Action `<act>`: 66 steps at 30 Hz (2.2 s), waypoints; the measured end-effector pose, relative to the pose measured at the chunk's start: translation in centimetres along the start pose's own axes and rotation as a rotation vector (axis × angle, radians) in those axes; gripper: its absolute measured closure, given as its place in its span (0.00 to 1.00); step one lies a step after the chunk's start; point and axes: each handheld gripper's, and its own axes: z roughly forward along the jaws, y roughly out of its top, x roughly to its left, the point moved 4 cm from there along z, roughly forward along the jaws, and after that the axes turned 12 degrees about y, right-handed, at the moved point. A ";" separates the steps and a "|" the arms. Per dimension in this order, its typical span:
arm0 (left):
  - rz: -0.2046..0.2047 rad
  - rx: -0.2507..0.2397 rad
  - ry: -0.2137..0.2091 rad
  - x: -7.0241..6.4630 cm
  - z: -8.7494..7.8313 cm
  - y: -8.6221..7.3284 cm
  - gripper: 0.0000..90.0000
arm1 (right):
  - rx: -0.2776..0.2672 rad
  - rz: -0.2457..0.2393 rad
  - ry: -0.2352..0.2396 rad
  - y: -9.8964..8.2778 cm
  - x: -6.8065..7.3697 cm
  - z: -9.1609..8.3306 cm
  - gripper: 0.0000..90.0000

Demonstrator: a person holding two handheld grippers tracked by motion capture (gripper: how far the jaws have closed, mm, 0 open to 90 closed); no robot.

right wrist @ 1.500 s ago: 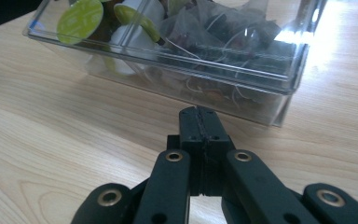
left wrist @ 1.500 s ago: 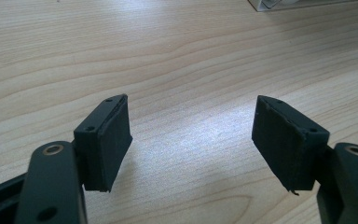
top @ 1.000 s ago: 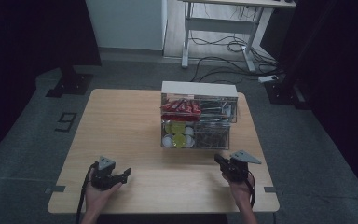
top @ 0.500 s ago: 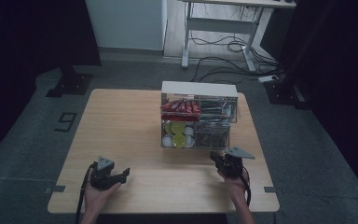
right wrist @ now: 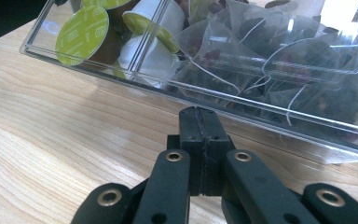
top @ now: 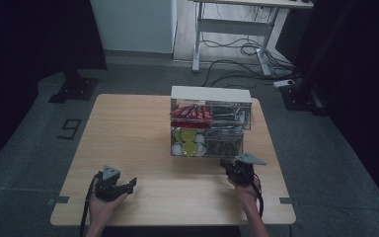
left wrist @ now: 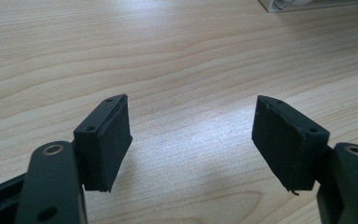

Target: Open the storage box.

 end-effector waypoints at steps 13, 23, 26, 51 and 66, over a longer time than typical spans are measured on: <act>0.003 -0.002 0.001 0.1 0.0 0.1 0.31 | -0.014 0.020 0.000 -0.1 -0.4 -0.5 1.00; 0.004 0.004 0.004 0.3 0.1 0.0 0.31 | -0.036 0.010 0.002 0.4 -0.1 -1.2 1.00; 0.004 0.003 0.003 0.3 0.1 0.0 0.31 | -0.041 0.011 0.001 0.5 -0.2 -1.3 1.00; 0.008 0.014 0.002 0.1 0.5 -0.1 0.31 | -0.114 0.006 0.003 2.6 0.5 -2.7 1.00; 0.007 0.015 0.003 0.1 0.5 -0.1 0.31 | -0.143 -0.005 -0.008 4.6 0.6 -2.7 1.00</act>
